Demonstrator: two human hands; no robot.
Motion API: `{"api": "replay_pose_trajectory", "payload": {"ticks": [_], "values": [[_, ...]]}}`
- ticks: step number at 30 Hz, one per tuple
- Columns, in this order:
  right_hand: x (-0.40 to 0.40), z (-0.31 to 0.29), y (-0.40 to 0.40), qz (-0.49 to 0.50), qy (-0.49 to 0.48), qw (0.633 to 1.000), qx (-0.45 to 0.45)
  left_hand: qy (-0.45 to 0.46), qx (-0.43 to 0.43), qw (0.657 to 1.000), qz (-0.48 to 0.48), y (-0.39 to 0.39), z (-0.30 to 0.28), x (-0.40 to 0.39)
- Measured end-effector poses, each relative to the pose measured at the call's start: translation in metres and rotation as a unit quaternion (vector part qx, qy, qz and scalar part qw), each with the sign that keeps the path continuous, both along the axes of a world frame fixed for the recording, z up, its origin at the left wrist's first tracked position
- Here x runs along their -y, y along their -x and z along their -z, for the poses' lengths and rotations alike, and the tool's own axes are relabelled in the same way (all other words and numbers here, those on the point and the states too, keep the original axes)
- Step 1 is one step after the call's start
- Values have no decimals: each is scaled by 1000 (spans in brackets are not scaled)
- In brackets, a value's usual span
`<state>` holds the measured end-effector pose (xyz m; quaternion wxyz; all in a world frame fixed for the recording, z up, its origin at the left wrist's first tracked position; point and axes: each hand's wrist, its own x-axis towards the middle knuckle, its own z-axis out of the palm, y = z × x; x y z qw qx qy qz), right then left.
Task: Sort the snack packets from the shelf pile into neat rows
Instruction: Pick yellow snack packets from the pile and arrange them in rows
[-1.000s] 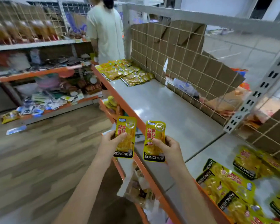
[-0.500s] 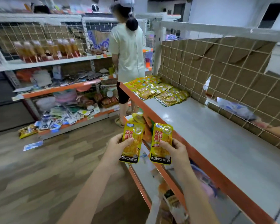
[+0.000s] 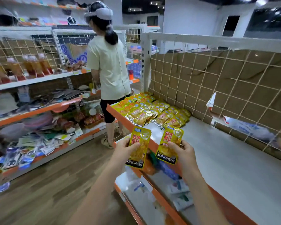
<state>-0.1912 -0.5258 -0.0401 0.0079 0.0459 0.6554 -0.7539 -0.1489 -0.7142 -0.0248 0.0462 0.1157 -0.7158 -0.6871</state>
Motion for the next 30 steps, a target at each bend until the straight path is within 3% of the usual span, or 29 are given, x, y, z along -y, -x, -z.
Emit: {"api": "replay_pose_trajectory", "payload": {"ticks": [7,13,19,22,24,26,30], "values": [[12,27,104,77,-84,991,76,117,19,991,59,135,4,15],[20,43,137,111,-152,977,98,257,15,958,130,209,16,-2],[29,39,142,112,-212,964,114,354,-48,910,208,243,42,-6],[33,31,138,124,-293,938,137,404,-147,876,220,251,59,1],[38,29,132,133,-368,910,141,450,-190,856,171,257,71,5],[45,28,127,141,-425,882,146,444,-210,851,187,258,67,5],[60,17,122,152,-428,878,154,410,-244,821,313,256,82,10]]}}
